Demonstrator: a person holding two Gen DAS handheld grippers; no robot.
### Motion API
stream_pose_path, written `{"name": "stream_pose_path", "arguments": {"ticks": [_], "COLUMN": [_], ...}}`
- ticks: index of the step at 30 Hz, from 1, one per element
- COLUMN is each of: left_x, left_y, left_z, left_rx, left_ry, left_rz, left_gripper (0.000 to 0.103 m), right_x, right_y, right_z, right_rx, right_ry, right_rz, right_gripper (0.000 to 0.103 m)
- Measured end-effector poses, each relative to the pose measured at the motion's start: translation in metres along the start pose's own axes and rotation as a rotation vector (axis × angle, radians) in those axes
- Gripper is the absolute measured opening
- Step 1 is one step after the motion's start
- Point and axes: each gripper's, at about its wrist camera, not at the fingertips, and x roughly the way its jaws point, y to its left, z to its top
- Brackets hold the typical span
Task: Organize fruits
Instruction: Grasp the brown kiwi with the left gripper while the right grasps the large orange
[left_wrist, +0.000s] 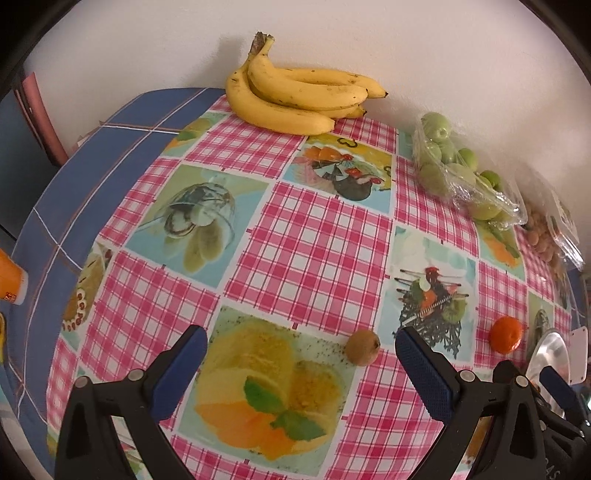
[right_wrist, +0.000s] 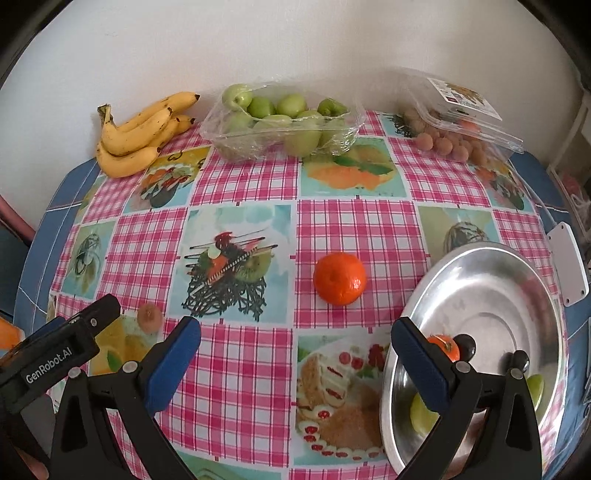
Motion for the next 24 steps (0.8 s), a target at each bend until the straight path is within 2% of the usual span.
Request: {"name": "stream_pose_path", "arguments": {"ticks": [4,9,13,17,18,19,20,22,24], "left_x": [0.002,0.006,0.008,0.014,0.015,0.018,0.020,0.024,0.026], "left_y": [-0.002,-0.012,-0.017,-0.023,-0.024,-0.025,-0.027,-0.030,-0.031], "left_z": [0.001,0.000,0.000,-0.002,-0.002,-0.002,-0.003,-0.003,-0.004], "left_rx": [-0.012,0.042,0.053,0.064,0.064,0.065,0.067,0.071,0.070], "left_ry": [-0.003,0.002,0.006,0.021,0.026,0.037,0.047,0.058,0.069], "left_rz": [-0.012,-0.003,-0.033,-0.053,-0.063,-0.074,-0.078,-0.087,-0.096], "left_gripper": [0.103,0.103,0.103,0.098,0.091,0.088,0.085,0.083,0.076], "right_x": [0.003,0.000,0.004,0.017,0.019,0.021,0.023,0.027,0.032], "right_y": [-0.003,-0.012,-0.021,-0.023,-0.023,-0.023,-0.023,-0.024,-0.024], "right_z": [0.005,0.015,0.021,0.023,0.023,0.024,0.024,0.025,0.025], "right_rx": [0.007,0.024,0.043,0.031,0.026,0.023,0.024,0.027,0.021], "right_ry": [-0.009,-0.045,-0.049,-0.036,-0.034,-0.034,-0.034,-0.028,-0.019], "right_rz": [0.010,0.019,0.019,-0.015,-0.021,-0.023,-0.022,-0.019,-0.031], "right_gripper": [0.103,0.103,0.102,0.101,0.099,0.093,0.082,0.068,0.066]}}
